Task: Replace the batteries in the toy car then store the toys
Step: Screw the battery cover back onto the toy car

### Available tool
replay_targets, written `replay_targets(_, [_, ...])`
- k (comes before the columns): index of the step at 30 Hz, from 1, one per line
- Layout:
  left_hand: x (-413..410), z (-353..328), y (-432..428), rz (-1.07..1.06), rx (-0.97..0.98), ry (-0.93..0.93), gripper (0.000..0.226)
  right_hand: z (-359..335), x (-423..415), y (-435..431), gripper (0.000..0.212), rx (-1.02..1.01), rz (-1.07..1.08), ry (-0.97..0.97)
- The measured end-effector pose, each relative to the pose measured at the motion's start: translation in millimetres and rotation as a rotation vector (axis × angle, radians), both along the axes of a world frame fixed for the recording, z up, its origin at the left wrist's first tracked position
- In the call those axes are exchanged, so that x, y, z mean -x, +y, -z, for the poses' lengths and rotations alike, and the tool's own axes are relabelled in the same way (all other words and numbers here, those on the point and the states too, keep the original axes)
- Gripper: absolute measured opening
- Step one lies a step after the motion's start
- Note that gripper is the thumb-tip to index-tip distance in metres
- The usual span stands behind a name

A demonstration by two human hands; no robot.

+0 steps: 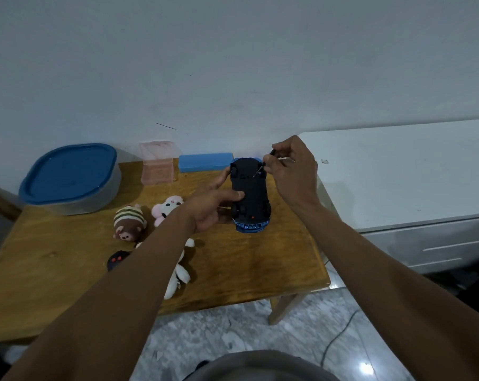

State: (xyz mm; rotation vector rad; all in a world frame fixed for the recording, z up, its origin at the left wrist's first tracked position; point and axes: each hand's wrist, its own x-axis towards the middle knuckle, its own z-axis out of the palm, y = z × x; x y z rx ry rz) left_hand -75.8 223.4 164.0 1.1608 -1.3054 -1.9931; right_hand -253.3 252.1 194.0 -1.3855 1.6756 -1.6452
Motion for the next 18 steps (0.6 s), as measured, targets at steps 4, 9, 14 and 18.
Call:
replay_targets(4, [-0.4,0.6,2.3,0.003,-0.009,-0.005,0.065,1.2,1.0,0.7,0.012,0.014,-0.046,0.085])
replay_targets(9, [0.2,0.1,4.5,-0.014,-0.026,-0.006,0.063,2.3,-1.0,2.0,0.010,0.037,-0.088,0.240])
replay_targets(14, [0.8,3.6,5.8,-0.010,-0.039,-0.008,0.071,1.0,-1.9,2.0,0.009,0.106,-0.122,0.338])
replay_targets(18, [4.1,3.7,9.2,-0.032,-0.041,0.008,0.069,0.5,-1.6,1.7,0.009,0.140,-0.116,0.365])
